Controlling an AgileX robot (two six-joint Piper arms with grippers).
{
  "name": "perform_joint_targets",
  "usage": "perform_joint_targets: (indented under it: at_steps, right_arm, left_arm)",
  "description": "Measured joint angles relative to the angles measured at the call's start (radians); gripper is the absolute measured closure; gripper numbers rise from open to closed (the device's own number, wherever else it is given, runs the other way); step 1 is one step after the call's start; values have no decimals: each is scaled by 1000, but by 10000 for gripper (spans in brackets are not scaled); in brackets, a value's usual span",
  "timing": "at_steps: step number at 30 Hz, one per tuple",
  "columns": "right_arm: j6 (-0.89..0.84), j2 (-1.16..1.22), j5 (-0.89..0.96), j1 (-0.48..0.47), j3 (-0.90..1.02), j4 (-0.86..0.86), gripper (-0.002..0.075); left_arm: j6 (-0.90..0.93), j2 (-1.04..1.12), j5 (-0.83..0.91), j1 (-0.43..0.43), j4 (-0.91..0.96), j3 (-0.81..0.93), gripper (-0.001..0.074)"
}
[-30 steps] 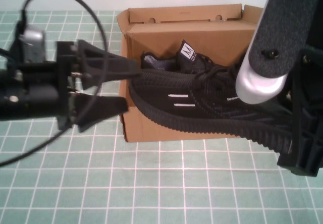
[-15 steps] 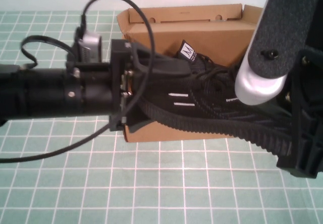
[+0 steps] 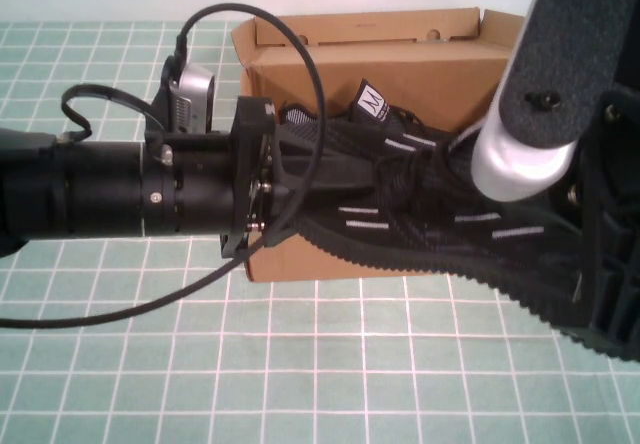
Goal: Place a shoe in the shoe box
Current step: Hand over the shoe, then place the shoe in the shoe box
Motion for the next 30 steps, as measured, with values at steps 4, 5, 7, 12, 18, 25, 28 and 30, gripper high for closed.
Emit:
perform_joint_targets:
  at_steps: [4, 5, 7, 12, 18, 25, 28, 30]
  right_arm:
    - [39, -4, -8, 0, 0, 2, 393]
    - [46, -4, -8, 0, 0, 4, 322]
    - [59, -6, -9, 0, 0, -2, 232]
    - [80, -37, -10, 0, 0, -25, 173]
    - [339, -120, -30, 0, 13, -31, 167]
    - [953, -186, -227, 0, 198, -108, 165]
    - [1165, -186, -306, 0, 273, -114, 165]
    - [1264, -184, -366, 0, 300, -114, 165]
  left_arm:
    - [37, 5, -24, 0, 14, 0, 583]
    - [51, 7, -32, 0, 14, 0, 583]
    - [79, 7, -47, 0, 15, 0, 583]
    - [148, 7, -86, 0, 15, 0, 584]
    - [234, 7, -149, 0, 12, 0, 584]
    - [278, 7, -158, 0, -29, 0, 584]
    - [289, 7, -157, 0, -30, 0, 584]
    - [301, 7, -149, 0, -30, 0, 584]
